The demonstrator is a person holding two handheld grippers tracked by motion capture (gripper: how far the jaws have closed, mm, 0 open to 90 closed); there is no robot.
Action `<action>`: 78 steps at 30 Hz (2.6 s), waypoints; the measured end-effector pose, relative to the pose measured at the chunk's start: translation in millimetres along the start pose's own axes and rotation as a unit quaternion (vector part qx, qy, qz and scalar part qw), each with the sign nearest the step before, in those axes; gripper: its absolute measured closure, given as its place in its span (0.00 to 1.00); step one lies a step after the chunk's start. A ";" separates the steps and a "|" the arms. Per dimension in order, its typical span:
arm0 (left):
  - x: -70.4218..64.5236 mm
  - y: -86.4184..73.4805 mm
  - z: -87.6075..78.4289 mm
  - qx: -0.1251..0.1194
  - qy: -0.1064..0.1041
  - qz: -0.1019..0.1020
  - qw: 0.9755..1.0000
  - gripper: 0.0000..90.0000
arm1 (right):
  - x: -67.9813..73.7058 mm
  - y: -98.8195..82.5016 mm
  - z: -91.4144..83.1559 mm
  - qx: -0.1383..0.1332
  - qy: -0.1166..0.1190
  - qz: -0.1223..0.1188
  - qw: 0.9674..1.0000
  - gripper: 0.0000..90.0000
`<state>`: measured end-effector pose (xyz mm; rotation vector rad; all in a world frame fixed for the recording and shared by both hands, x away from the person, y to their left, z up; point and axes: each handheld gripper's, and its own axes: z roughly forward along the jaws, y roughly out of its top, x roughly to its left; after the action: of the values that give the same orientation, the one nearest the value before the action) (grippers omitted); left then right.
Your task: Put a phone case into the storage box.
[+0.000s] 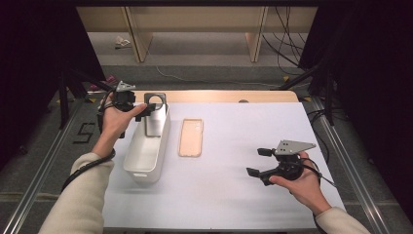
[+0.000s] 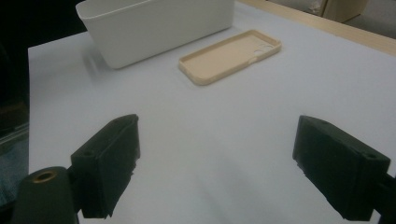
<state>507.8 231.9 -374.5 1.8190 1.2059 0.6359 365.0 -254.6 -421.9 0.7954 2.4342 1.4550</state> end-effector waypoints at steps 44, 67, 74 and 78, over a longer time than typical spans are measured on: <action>-131.3 -91.5 -70.4 -0.066 -0.129 0.118 0.982 0.00 | -0.9 1.2 0.0 -0.001 -0.001 0.000 1.000 0.17; -131.9 -92.9 -65.0 -0.044 -0.124 0.126 0.983 0.00 | -3.4 1.0 -1.8 -0.006 -0.003 0.003 1.000 0.17; -133.3 -92.7 -66.3 -0.042 -0.124 0.127 0.983 0.01 | -5.0 1.7 -0.3 -0.008 0.001 0.003 1.000 0.17; -133.7 -92.3 -66.6 -0.041 -0.123 0.129 0.983 0.01 | -6.3 1.4 0.9 -0.008 0.003 0.004 1.000 0.17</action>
<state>357.0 151.2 -414.1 1.9355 0.7792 0.5741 371.1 -256.8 -421.8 0.8000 2.4229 1.4804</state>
